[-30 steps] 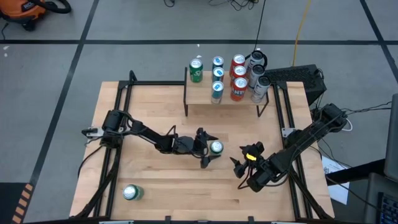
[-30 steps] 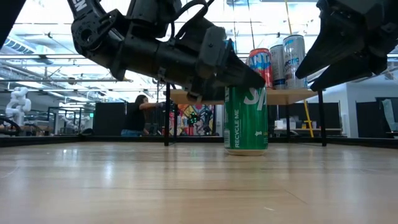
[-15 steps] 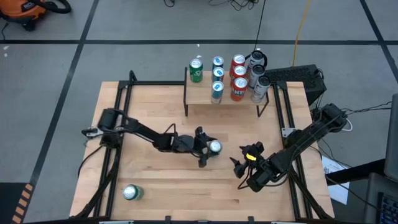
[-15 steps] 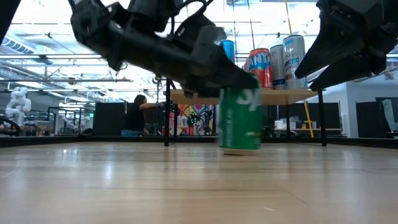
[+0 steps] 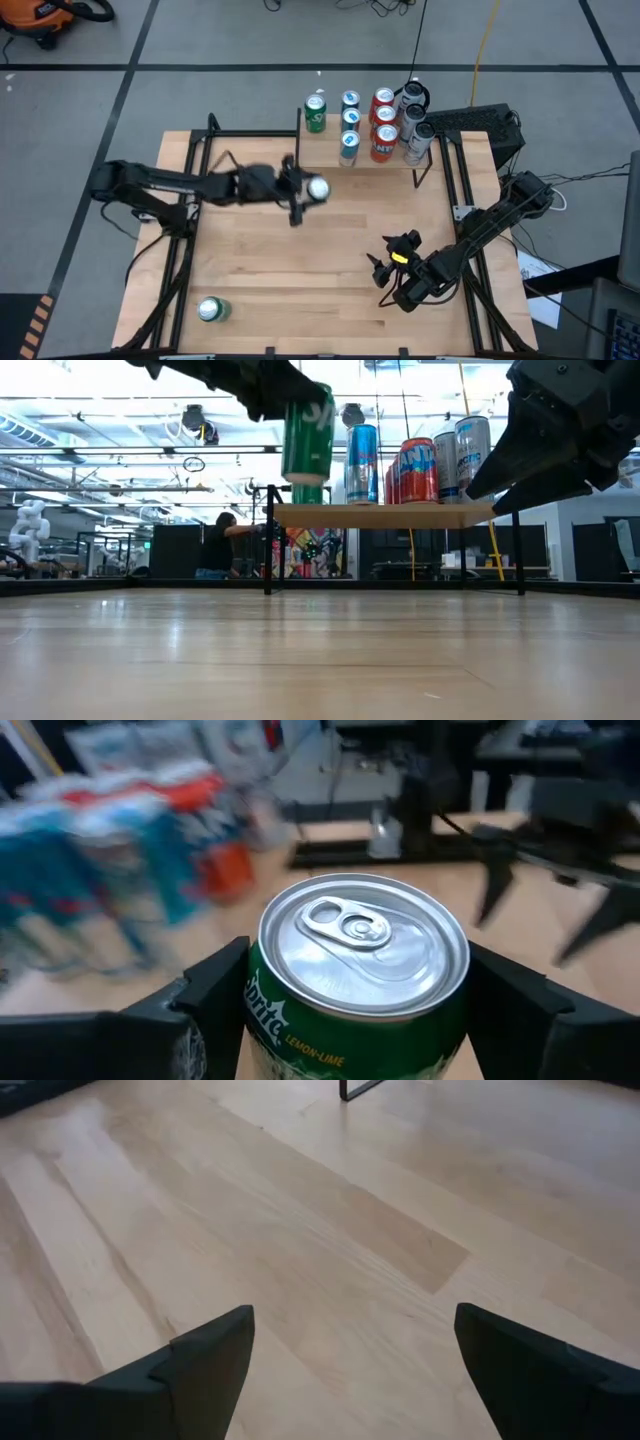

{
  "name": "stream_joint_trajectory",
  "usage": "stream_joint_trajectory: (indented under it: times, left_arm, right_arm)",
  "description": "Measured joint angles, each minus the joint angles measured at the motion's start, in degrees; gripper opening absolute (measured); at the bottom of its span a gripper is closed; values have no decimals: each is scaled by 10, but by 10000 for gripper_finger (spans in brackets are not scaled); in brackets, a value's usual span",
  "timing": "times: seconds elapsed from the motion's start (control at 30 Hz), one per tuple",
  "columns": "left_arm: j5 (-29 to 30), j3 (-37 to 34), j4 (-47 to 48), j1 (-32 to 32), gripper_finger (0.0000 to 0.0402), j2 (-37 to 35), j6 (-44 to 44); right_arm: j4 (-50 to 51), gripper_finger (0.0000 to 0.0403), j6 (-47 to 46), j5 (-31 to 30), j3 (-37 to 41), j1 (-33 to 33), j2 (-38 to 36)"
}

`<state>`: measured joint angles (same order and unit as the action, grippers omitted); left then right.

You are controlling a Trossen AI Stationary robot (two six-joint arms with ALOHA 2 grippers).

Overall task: Place canned beverage on shelf
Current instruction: Put the right green soda can on the shelf aligned with the other green soda can

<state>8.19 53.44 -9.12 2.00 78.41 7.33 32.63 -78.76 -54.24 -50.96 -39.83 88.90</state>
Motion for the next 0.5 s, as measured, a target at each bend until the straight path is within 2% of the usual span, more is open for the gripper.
stream_joint_trajectory:
  times: [0.27,0.5]
  left_arm:
    - [-94,0,-36,139,275,-8,40]
    - [-173,20,-41,230,275,4,35]
  right_arm:
    - [-13,334,3,-12,0,0,-1]
    - [-12,334,5,-12,0,1,-1]
